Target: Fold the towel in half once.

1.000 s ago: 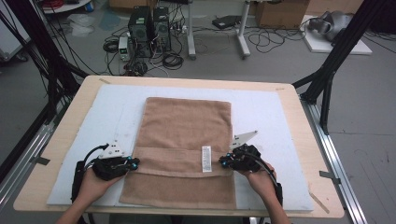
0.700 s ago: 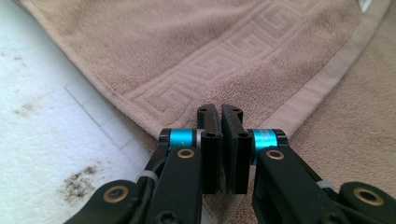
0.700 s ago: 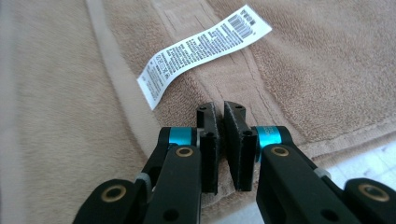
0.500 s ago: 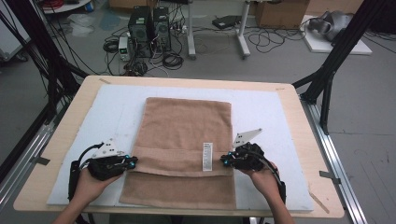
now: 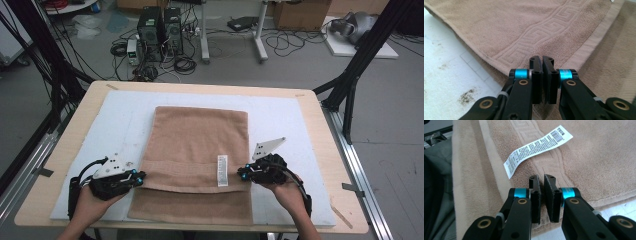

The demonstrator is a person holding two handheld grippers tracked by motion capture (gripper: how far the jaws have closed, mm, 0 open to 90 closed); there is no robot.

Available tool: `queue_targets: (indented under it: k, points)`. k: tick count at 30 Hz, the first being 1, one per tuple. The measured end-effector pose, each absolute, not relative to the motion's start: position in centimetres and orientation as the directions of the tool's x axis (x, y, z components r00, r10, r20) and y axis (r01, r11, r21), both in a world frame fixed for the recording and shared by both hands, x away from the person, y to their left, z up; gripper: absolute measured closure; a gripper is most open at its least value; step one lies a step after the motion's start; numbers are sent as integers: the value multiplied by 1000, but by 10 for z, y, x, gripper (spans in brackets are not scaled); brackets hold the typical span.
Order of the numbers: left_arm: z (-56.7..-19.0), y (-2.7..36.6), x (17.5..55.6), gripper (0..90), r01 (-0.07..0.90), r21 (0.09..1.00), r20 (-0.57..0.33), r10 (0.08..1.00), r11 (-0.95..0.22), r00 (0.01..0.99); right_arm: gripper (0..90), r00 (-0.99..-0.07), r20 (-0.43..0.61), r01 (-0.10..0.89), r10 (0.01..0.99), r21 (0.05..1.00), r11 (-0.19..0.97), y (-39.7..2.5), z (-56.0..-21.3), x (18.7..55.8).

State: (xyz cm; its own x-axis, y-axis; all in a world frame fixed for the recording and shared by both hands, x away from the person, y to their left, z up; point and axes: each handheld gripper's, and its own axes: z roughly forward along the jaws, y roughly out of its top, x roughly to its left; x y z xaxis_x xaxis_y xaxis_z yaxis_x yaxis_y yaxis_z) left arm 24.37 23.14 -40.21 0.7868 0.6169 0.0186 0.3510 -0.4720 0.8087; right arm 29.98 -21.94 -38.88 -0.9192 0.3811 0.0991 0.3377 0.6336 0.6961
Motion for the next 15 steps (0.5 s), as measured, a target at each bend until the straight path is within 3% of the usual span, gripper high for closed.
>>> queue_targets:
  k: [9, 13, 15]
  points:
    - [-397, 234, 217, 862, 332, 822, 24, 611, -463, 791, 841, -931, 75, 301, 357, 711, 635, -223, -379, 280]
    - [-396, 234, 200, 861, 320, 823, 26, 594, -469, 804, 848, -960, 57, 232, 275, 716, 659, -224, -374, 264]
    - [-397, 236, 196, 835, 318, 823, 23, 588, -470, 808, 793, -970, 61, 205, 236, 729, 653, -226, -373, 259]
